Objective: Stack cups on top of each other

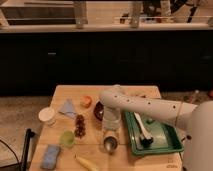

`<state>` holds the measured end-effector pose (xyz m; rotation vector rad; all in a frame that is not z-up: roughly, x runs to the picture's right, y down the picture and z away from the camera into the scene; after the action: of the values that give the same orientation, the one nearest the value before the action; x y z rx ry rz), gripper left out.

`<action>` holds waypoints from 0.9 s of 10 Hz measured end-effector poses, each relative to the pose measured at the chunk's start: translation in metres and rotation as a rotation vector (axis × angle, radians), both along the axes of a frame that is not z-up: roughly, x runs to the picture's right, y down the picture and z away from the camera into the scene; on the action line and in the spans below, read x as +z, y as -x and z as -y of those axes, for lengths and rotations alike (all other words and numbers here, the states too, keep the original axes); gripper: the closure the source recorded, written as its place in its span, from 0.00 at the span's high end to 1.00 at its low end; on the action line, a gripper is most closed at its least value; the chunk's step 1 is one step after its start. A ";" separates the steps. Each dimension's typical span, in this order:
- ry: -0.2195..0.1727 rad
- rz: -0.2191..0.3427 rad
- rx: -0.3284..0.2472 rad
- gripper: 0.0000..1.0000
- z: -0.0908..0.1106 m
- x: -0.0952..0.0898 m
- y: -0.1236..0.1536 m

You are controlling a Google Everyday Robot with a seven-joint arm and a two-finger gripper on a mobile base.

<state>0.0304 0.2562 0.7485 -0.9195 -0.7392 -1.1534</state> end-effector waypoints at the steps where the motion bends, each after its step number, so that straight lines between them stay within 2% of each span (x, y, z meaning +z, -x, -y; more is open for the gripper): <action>1: 0.001 0.000 -0.001 0.80 0.000 0.000 0.000; 5: 0.008 0.000 -0.003 0.80 0.000 0.002 -0.002; 9: 0.033 -0.005 -0.021 0.80 -0.009 -0.002 -0.003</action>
<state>0.0337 0.2655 0.7462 -0.9596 -0.7477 -1.1598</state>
